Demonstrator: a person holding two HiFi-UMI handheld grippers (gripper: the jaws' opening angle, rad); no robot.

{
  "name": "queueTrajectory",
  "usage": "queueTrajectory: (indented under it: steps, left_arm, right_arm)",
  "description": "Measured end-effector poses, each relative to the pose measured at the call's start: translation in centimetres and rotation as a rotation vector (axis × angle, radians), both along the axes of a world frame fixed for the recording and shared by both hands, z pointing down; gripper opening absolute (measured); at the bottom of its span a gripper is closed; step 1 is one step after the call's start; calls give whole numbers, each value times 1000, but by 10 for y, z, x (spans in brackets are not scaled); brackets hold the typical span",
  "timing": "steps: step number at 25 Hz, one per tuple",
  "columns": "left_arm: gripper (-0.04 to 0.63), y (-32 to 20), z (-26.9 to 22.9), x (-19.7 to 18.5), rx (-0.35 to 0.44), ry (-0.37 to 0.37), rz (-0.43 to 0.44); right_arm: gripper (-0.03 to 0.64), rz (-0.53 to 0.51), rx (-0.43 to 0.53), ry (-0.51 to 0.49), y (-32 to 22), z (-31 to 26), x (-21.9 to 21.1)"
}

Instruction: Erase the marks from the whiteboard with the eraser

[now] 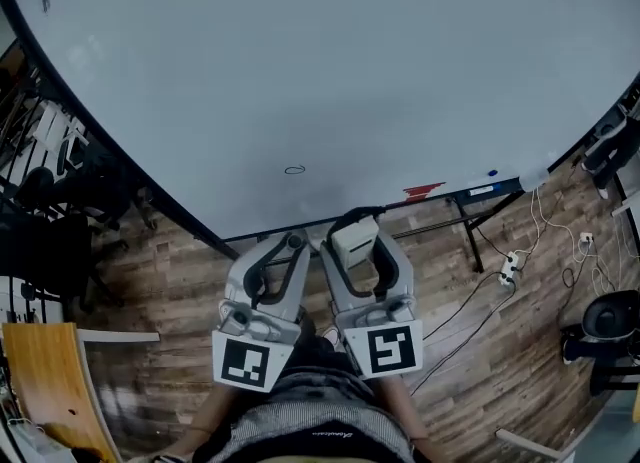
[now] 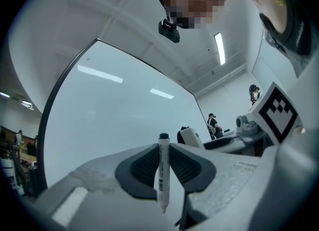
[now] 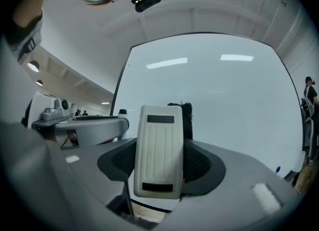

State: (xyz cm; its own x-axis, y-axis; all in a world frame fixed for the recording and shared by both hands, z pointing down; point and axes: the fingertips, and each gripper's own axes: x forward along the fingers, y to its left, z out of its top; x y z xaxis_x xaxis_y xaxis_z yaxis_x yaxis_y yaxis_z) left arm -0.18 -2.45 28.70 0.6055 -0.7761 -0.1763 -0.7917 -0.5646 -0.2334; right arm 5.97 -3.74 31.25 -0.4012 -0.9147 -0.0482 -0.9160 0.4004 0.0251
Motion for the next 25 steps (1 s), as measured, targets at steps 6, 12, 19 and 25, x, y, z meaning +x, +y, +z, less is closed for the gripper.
queueTrajectory:
  steps: [6,12,19,25]
  left_arm:
    - [72,-27,3,-2,-7,0,-16]
    - [72,-54,8,-27,-27,4,-42]
    - [72,-79,18,-50,-43,0,-46]
    - [72,-92,28,-62,-48,9,-5]
  right_arm:
    - [259,9,-51,-37,-31,13,5]
    - [259,-6,-112,43,-76,28,-16]
    - [261,18,-142,86,-109,50,-31]
    - [261,19,-140,99,-124,58,-47]
